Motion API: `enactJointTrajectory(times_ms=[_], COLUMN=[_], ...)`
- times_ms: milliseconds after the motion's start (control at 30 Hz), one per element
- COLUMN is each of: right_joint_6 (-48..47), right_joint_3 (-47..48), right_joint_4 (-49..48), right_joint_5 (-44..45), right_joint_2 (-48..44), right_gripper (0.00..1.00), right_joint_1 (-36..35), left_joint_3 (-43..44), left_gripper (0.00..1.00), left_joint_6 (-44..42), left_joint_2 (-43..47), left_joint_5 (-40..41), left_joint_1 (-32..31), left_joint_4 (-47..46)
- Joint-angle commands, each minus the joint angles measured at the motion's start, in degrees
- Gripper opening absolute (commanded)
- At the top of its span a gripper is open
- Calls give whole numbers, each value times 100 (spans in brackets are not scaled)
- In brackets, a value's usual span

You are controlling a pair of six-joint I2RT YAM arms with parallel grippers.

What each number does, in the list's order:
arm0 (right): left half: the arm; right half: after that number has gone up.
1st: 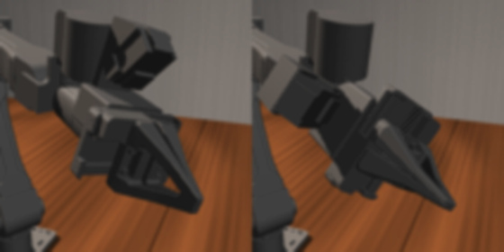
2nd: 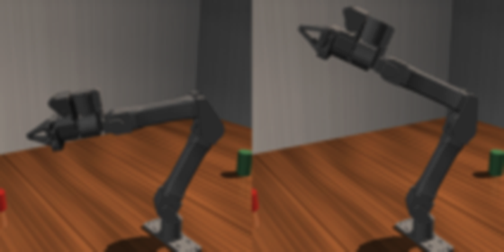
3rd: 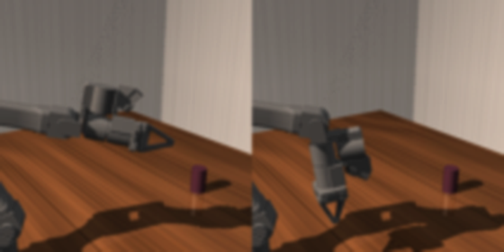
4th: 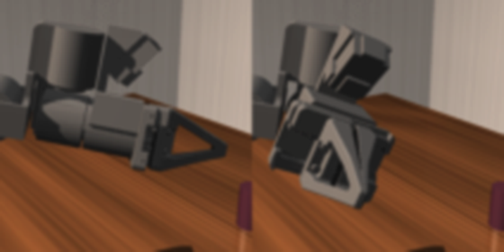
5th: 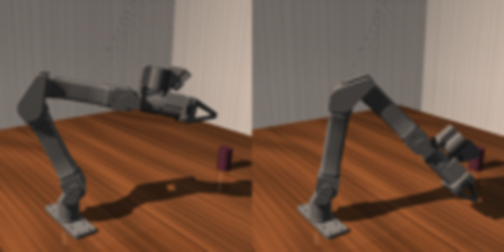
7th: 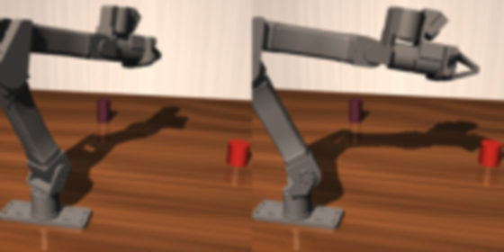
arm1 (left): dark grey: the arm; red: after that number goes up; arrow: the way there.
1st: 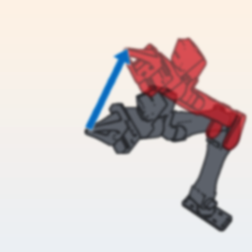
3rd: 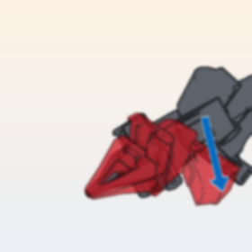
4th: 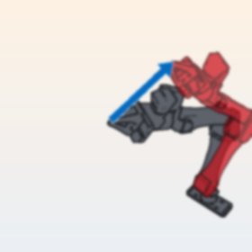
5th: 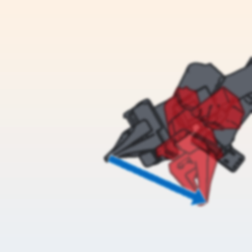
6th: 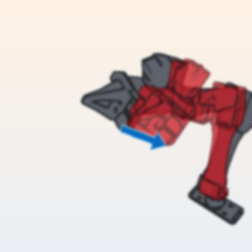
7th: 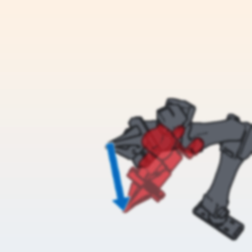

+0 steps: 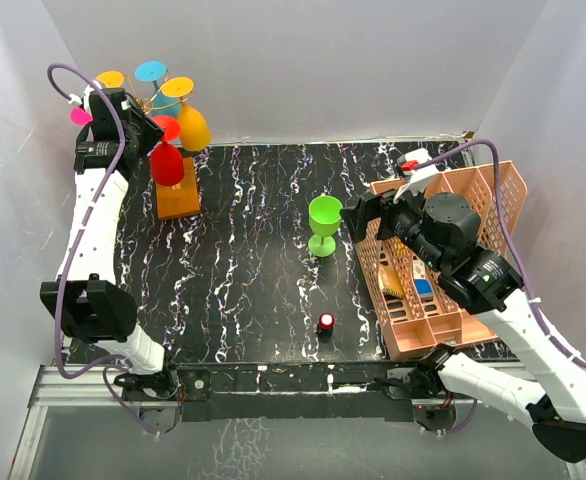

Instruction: Take the wine glass off the wine glass rack

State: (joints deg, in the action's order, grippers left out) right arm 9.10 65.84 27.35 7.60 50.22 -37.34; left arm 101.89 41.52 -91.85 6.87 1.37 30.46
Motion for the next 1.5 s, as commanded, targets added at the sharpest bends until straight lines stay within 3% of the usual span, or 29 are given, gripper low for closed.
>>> enactJointTrajectory(times_ms=[0, 967, 1233, 1467], right_joint_6=[3, 47, 56, 65], right_joint_3=[9, 16, 25, 68], right_joint_4=[-182, -175, -175, -176], right_joint_5=[77, 37, 28, -19], right_joint_2=[-103, -114, -122, -80], right_gripper=[99, 99, 99, 99], right_joint_1=[9, 9, 13, 9], left_joint_3=[49, 209, 168, 220], left_gripper=[26, 24, 31, 27], left_joint_6=[-280, -598, -700, -783], left_joint_2=[293, 361, 364, 371], left_joint_5=[238, 290, 357, 458], left_joint_1=[21, 19, 21, 17], left_joint_4=[471, 786, 801, 885])
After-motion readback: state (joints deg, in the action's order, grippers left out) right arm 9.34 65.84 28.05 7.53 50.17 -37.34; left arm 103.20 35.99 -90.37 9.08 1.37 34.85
